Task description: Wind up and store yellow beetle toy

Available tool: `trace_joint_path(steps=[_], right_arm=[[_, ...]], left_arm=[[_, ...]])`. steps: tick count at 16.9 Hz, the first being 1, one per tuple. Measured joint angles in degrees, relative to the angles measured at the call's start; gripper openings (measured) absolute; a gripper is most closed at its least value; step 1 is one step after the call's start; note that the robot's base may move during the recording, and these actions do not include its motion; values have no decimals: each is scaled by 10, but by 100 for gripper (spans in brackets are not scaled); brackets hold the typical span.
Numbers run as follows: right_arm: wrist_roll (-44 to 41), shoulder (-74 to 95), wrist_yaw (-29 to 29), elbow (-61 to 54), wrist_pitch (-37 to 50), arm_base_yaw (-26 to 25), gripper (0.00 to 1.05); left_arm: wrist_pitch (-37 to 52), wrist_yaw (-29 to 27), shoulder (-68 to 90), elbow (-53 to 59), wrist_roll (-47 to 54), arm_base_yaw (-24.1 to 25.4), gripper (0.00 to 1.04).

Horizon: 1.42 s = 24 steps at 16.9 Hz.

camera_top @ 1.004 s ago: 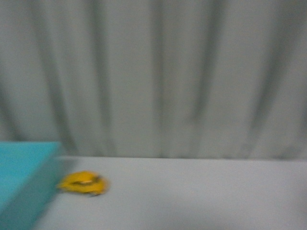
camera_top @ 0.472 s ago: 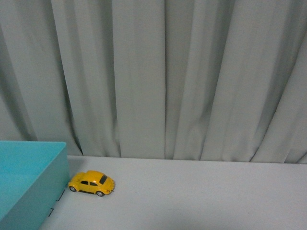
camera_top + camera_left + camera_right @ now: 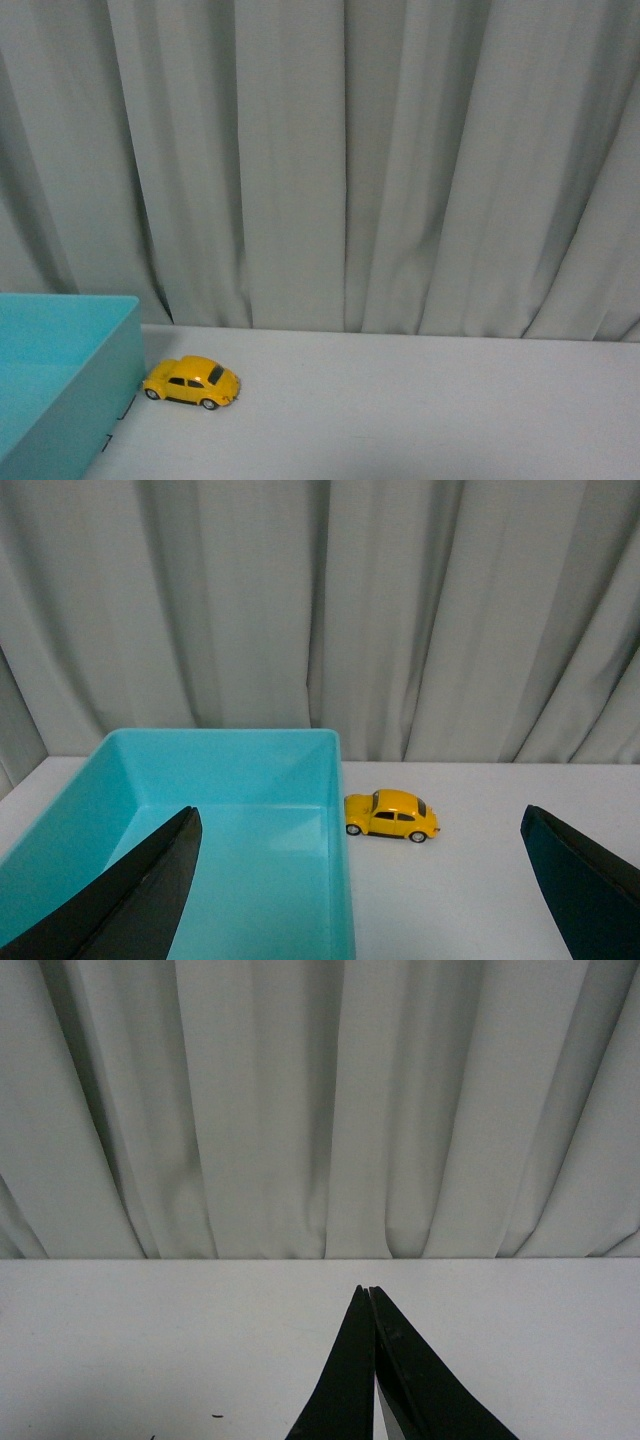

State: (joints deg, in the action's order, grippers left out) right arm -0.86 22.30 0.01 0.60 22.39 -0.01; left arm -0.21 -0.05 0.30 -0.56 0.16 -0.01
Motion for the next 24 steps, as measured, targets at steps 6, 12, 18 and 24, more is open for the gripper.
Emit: trace_joint_path(steps=[6, 12, 18, 24], right_arm=[[0, -72, 0, 0, -70, 0, 2], [0, -121, 0, 0, -122, 0, 2], [0, -221, 0, 0, -226, 0, 2], [0, -222, 0, 0, -226, 0, 48]], left_arm=[[0, 0, 0, 0, 0, 0, 98], [0, 0, 0, 0, 0, 0, 98], [0, 0, 0, 0, 0, 0, 98], [0, 0, 0, 0, 0, 0, 98]])
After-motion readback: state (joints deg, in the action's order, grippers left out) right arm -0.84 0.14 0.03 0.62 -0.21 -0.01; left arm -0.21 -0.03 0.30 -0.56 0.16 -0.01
